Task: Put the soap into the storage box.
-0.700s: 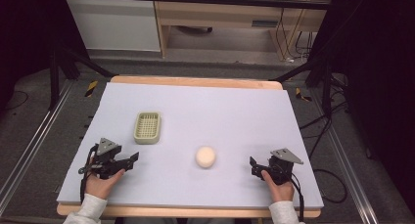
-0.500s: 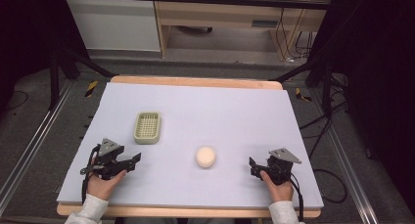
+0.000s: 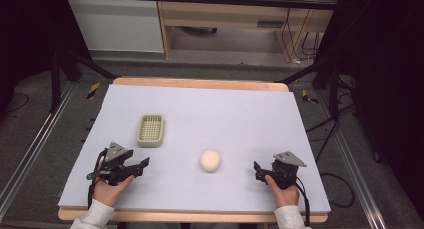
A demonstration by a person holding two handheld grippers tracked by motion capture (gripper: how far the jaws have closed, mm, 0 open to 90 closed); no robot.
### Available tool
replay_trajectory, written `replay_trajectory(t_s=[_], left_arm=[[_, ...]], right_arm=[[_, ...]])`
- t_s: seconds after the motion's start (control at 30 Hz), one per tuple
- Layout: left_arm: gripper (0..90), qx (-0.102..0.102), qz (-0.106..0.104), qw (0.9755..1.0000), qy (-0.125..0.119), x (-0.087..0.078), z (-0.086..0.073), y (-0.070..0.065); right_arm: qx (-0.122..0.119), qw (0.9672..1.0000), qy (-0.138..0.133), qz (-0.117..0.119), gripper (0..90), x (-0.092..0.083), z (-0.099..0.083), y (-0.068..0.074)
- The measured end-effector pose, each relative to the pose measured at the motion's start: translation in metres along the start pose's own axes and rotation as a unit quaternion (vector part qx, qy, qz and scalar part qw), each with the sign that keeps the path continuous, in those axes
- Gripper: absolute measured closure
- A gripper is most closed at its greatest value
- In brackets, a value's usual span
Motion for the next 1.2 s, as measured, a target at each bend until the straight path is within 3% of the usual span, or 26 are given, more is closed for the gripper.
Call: replay_trajectory(t_s=[0.9, 1.2], left_arm=[[30.1, 0.025, -0.027, 0.9993, -0.003, 0.012, 0.011, -0.033], [29.9, 0.03, -0.027, 0.9991, -0.01, 0.011, 0.018, -0.035]], right_arm=[[-0.002, 0.9999, 0.01, 0.006, 4.8, 0.002, -0.001, 0.001], [-0.003, 0.9999, 0.009, 0.006, 4.9, 0.002, -0.001, 0.001]])
Point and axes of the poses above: each handheld gripper's, and its own axes: x roughly forward along the jaws, z roughly out of its top, y roughly to its left, the point moved 8 cm from there along x, roughly forward along the jaws
